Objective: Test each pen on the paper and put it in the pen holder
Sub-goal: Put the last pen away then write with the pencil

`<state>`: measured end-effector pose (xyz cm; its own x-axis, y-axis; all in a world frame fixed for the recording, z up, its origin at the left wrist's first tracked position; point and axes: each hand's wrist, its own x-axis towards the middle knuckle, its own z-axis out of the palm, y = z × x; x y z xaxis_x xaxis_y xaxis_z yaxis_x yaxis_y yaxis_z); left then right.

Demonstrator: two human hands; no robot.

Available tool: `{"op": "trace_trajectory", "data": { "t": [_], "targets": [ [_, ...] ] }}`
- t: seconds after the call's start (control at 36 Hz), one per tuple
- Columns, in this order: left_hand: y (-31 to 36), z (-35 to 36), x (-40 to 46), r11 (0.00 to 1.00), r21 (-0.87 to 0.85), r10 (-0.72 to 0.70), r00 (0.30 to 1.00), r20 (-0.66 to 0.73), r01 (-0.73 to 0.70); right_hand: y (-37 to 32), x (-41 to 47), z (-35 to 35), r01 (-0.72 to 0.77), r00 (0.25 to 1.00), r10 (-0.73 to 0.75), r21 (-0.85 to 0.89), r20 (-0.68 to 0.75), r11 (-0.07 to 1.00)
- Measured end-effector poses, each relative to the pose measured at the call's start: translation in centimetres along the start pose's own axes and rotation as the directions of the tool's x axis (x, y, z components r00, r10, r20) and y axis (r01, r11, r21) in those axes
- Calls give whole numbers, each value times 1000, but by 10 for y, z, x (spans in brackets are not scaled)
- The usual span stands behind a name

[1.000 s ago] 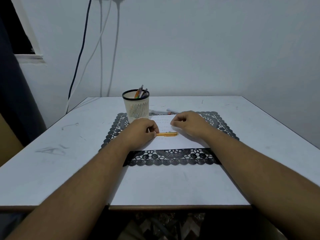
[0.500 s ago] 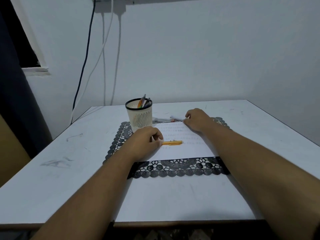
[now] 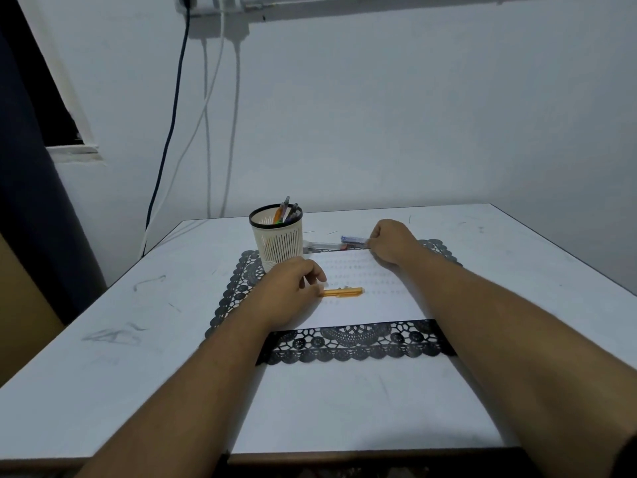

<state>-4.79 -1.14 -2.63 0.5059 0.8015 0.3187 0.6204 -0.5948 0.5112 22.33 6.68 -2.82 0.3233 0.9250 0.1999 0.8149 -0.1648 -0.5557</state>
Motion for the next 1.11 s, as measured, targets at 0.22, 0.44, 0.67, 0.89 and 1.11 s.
{"op": "trace_trajectory", "data": {
  "t": [0.22, 0.44, 0.67, 0.89, 1.11],
  "targets": [
    [0, -3, 7, 988, 58, 145, 984, -102, -140, -23, -38, -41, 114, 978, -28, 419, -207, 901],
    [12, 2, 11, 951, 217, 277, 918, -285, -220, -46, -115, -45, 234, 969, -238, 538, -64, 810],
    [22, 2, 3, 932, 284, 309, 905, -291, -227, -45, -129, -38, 254, 952, -304, 620, -26, 742],
    [21, 2, 2, 943, 240, 296, 912, -285, -231, -45, -131, -39, 126, 961, -269, 776, 58, 618],
    [19, -2, 5, 935, 221, 334, 900, -279, -278, -48, -127, -40, -97, 946, -240, 899, 216, 427]
  ]
}}
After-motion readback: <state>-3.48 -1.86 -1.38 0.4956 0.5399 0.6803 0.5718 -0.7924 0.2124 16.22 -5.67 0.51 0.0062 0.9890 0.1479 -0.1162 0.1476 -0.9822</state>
